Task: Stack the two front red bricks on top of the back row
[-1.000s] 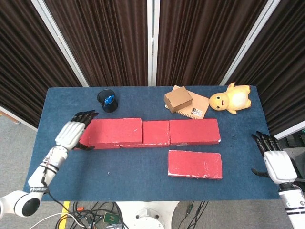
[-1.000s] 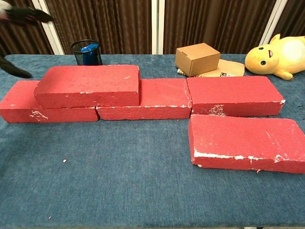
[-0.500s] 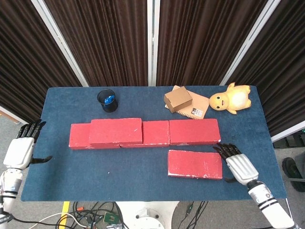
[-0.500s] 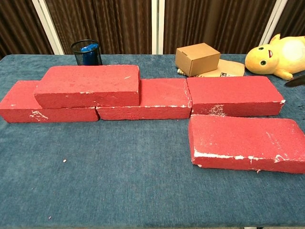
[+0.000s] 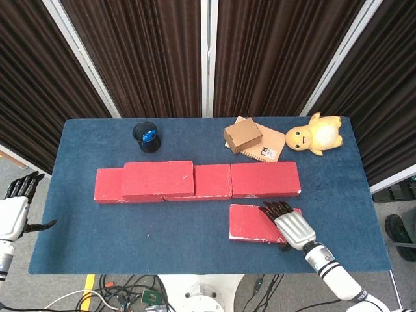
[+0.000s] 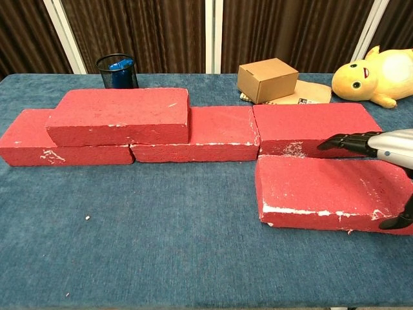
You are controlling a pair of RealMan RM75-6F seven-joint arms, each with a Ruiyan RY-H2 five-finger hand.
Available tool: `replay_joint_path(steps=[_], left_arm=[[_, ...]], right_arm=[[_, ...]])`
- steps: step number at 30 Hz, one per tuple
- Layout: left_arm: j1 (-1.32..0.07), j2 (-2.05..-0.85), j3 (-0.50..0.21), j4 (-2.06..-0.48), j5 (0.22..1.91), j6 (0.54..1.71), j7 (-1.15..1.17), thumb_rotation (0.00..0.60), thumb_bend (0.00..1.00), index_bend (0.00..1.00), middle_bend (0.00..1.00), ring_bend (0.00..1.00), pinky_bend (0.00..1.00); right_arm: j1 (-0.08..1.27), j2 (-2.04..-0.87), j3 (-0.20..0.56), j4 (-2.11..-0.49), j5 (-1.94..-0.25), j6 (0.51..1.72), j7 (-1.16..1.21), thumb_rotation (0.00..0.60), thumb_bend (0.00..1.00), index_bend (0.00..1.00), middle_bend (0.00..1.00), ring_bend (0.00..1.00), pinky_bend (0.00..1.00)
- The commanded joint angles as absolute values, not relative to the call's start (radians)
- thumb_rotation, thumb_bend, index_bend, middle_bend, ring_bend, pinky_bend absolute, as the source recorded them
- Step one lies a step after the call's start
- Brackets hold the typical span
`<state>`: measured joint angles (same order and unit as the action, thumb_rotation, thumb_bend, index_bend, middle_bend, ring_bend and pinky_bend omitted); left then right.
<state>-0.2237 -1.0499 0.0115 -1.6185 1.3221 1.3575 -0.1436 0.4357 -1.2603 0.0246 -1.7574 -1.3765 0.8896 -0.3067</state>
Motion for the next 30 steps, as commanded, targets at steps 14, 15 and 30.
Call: replay_joint_path(steps=[14, 15, 30], left_arm=[[-0.192, -1.043, -0.001, -1.580, 1.350, 1.333, -0.184, 0.600, 0.03, 0.01, 0.00, 0.00, 0.00], [-0.191, -1.043, -0.002, -1.580, 1.351, 1.331, -0.184, 0.600, 0.03, 0.01, 0.00, 0.00, 0.00], [-0.188, -1.052, -0.017, -1.564, 1.376, 1.316, -0.186, 0.600, 0.03, 0.01, 0.00, 0.00, 0.00]], right_arm=[[0.490, -1.330, 0.033, -1.712, -1.249, 0.849, -0.310, 0.600, 0.00, 0.00, 0.00, 0.00, 0.00], [0.492, -1.334, 0.033, -1.706, -1.247, 0.848, -0.306, 0.600, 0.00, 0.00, 0.00, 0.00, 0.00], [0.529, -1.382, 0.029, -1.625, -1.243, 0.799, -0.184, 0.600, 0.00, 0.00, 0.00, 0.00, 0.00]])
